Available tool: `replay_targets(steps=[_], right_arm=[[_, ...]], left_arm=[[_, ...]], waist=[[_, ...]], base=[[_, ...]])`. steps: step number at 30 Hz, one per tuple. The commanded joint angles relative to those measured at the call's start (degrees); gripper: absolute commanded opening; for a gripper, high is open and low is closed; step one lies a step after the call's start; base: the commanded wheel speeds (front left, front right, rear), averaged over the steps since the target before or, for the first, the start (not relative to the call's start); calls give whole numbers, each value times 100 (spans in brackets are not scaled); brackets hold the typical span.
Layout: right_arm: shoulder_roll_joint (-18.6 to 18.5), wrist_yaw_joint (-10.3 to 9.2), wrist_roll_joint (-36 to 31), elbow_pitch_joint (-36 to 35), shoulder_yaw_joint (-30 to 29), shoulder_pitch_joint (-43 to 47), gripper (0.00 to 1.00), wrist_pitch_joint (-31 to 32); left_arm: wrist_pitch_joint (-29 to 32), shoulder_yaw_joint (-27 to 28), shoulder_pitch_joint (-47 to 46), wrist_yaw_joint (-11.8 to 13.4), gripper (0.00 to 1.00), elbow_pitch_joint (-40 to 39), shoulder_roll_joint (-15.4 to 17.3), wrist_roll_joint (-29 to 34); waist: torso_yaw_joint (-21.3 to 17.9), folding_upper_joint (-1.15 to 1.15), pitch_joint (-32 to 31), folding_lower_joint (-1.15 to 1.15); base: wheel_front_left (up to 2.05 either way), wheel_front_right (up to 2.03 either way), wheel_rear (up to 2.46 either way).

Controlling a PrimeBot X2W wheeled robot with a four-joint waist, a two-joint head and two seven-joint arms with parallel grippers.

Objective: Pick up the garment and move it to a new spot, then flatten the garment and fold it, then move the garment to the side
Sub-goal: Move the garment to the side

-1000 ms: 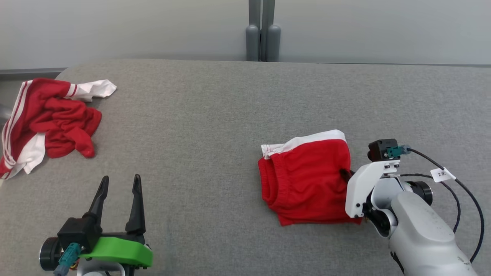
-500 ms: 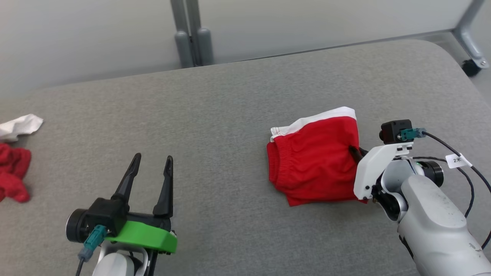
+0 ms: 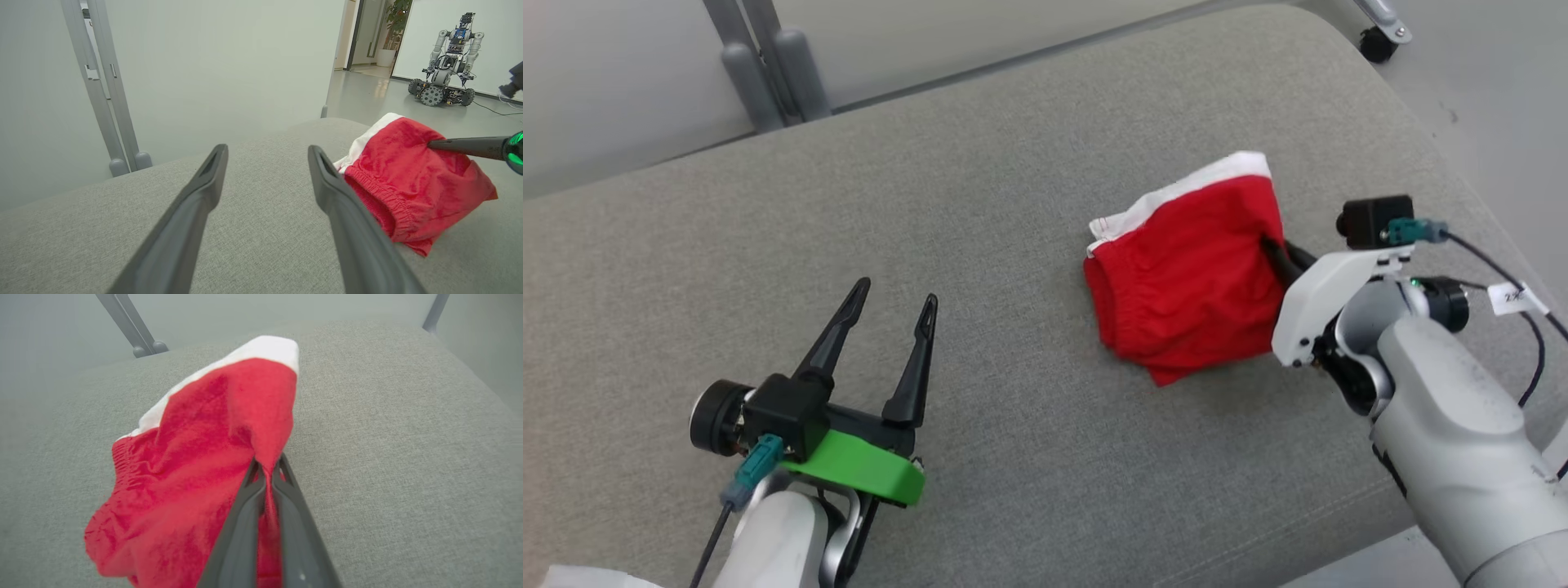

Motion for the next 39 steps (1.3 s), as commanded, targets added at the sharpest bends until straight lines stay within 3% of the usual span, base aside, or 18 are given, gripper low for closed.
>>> replay_targets(steps=[1,12,19,25,26,28,29,30,39], right_arm=[[-94,-8,63,1,39,-203,0,-57],[-1064,-8,530,243,512,-1200,0,-337],[-1632,-8,655,843,425,-1550,0,-571],[-1822,-9,587,1322,406,-1764,0,-856],[-1821,-8,547,1392,403,-1806,5,-937],[-1805,-8,467,1580,374,-1876,58,-1110],[-1796,-9,396,1688,372,-1920,95,-1221],[-1786,-8,341,1753,370,-1960,100,-1316],[-1648,-8,-238,1969,409,-1923,100,-1915]], left_arm=[[2,-13,-145,-16,100,6,106,3],[2,-135,-588,-16,100,-77,552,-28],[1,-146,-677,-16,100,-85,637,-61],[1,-120,-697,-15,100,-60,675,-89],[1,-117,-700,-15,100,-61,676,-89],[2,-113,-693,-8,100,-52,664,-99],[2,-107,-683,-3,100,-43,654,-103],[1,-98,-667,1,100,-37,645,-106],[1,136,-295,66,100,-14,444,-220]], waist=[[-71,0,627,0],[67,0,1653,0],[104,0,1803,0],[158,0,1822,0],[172,0,1816,0],[207,0,1776,0],[229,0,1737,0],[246,0,1703,0],[563,0,904,0]], base=[[0,0,0],[0,0,0],[0,0,0],[0,0,0],[0,0,0],[0,0,0],[0,0,0],[0,0,0],[0,0,0]])
